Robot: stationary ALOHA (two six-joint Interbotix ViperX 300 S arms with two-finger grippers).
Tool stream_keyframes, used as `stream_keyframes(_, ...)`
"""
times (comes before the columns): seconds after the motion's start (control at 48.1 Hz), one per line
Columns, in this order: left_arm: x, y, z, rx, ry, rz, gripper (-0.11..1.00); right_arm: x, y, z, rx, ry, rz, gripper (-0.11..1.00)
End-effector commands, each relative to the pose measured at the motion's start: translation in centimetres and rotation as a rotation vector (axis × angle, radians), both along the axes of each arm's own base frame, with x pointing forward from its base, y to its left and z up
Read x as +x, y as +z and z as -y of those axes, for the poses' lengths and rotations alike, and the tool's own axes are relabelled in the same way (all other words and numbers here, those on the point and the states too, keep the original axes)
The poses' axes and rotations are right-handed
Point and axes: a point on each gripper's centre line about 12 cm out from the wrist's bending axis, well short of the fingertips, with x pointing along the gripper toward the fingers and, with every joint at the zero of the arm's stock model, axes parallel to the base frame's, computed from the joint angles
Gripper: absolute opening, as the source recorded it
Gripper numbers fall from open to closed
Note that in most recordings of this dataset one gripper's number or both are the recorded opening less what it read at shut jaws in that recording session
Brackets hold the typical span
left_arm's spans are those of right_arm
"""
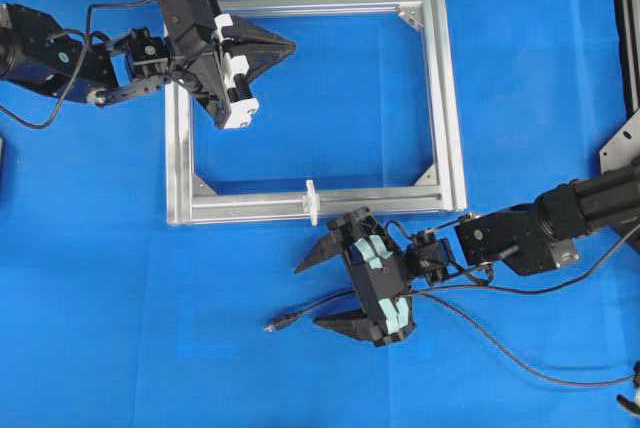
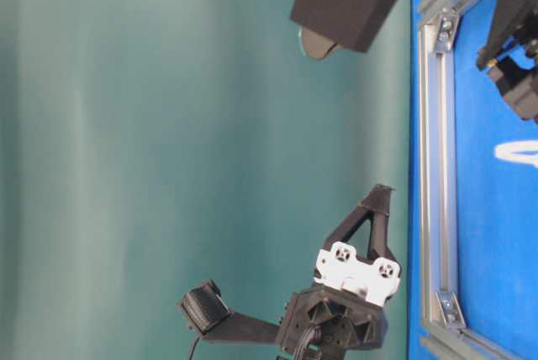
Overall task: Insert the wire through the string loop located in the center.
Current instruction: 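Close the right gripper on the cable just behind the USB plug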
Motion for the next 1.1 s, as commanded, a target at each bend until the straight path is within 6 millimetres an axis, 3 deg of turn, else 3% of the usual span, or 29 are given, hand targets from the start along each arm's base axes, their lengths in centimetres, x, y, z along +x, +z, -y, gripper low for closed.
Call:
stream_keyframes(0.0, 0.2, 1.5, 0.0, 0.013, -0.004, 0.039, 0.00, 0.5, 1.1, 0.0, 0.010, -0.003, 0.037, 0.85)
stream_keyframes(0.083, 0.2, 1.4, 0.0, 0.011, -0.004, 0.035, 0.00, 0.5, 1.1, -0.1, 0.009, -0.001, 0.036, 0.71)
stream_keyframes(0.249, 0.2, 1.3, 0.0, 0.010, -0.005, 0.026, 0.00, 0.3, 1.1, -0.1, 0.004, 0.005, 0.036, 0.20)
stream_keyframes(0.374, 0.2, 1.4, 0.0, 0.010, -0.005, 0.027, 0.00, 0.2, 1.0, -0.1, 0.003, 0.007, 0.034, -0.01)
stream_keyframes(0.665, 0.2, 1.4, 0.0, 0.010, -0.005, 0.027, 0.00, -0.1, 1.7, -0.1, 0.000, 0.011, 0.030, -0.02)
stream_keyframes(0.935, 0.3, 1.4, 0.0, 0.014, -0.006, 0.029, 0.00, -1.4, 7.3, -0.6, 0.006, 0.029, 0.074, -0.02)
stream_keyframes(1.081, 0.2, 1.4, 0.0, 0.013, -0.006, 0.026, 0.00, -1.9, 8.9, -0.6, 0.003, 0.030, 0.074, -0.02)
